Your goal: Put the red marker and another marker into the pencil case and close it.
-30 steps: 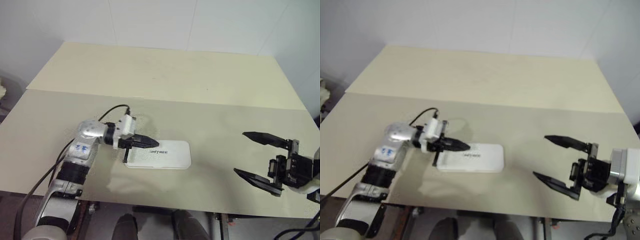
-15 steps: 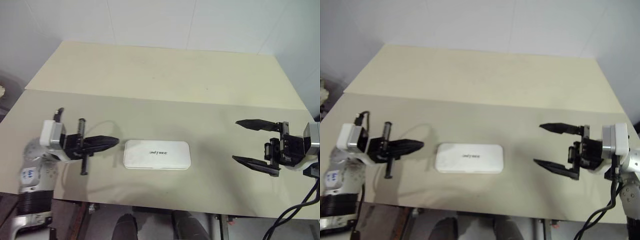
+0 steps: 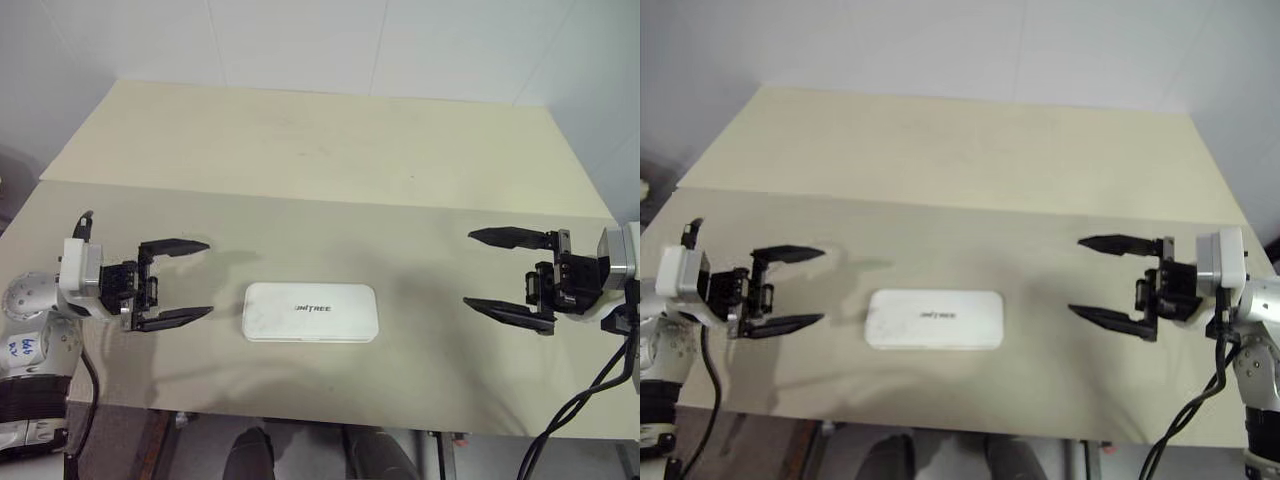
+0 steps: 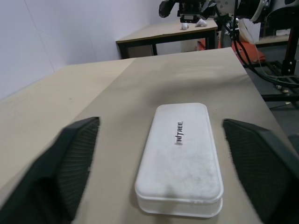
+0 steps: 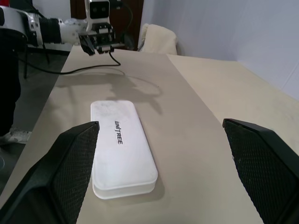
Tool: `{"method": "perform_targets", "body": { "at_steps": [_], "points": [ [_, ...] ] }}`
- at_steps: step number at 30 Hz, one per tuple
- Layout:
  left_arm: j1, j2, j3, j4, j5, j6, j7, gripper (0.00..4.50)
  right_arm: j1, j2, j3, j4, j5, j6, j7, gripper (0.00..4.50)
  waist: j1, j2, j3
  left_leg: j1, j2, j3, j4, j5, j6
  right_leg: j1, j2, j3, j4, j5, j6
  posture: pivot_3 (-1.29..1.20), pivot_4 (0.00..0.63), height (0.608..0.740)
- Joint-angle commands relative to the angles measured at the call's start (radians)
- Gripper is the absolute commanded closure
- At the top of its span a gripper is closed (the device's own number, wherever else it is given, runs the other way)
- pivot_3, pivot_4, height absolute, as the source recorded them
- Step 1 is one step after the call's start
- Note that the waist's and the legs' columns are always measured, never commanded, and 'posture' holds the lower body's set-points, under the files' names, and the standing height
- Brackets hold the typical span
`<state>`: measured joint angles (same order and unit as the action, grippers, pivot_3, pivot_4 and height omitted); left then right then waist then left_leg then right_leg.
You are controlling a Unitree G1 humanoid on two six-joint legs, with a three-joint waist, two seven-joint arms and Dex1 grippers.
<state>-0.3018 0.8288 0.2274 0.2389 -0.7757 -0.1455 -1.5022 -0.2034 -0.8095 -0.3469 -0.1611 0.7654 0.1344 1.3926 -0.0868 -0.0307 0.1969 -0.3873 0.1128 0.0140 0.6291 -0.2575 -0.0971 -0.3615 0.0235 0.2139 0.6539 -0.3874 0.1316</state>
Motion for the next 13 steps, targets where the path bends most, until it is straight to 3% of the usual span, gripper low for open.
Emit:
{"method": "perform_targets", "body": {
  "at_steps": [1,6,10,13],
  "points": [
    [0.021,0.058,0.024,-0.013,-0.061,-0.004,-0.112,0.04,-0.017,0.009,0.01,0.003,-0.012,-0.023,0.014,0.0,-0.001,0.0,0.0,0.0,0.0,0.0,0.0,0.0,0.0,0.0,0.0,0.0,0.0,0.0,0.0,0.0,0.15,0.74],
    [0.04,0.101,0.041,-0.018,-0.12,-0.007,-0.112,0.04,-0.03,0.037,0.032,0.019,-0.031,-0.049,0.01,0.0,0.001,0.002,0.002,0.0,0.0,0.0,0.001,0.0,0.0,0.0,0.0,0.0,0.0,0.0,0.0,0.0,0.15,0.74],
    [0.114,0.188,0.0,-0.053,-0.174,-0.006,-0.112,0.04,-0.045,0.061,0.042,0.013,-0.039,-0.059,-0.006,0.0,0.001,0.003,0.002,0.0,0.001,0.0,0.0,0.0,0.0,0.0,0.0,0.0,0.0,0.0,0.0,0.0,0.15,0.74],
    [0.103,0.19,-0.004,-0.043,-0.178,-0.015,-0.112,0.04,-0.053,0.084,0.049,0.007,-0.043,-0.072,-0.024,0.0,0.001,0.004,0.003,0.0,0.001,0.001,0.0,-0.001,-0.001,-0.001,0.0,0.0,0.0,-0.001,-0.001,0.0,0.15,0.74]
  ]
}}
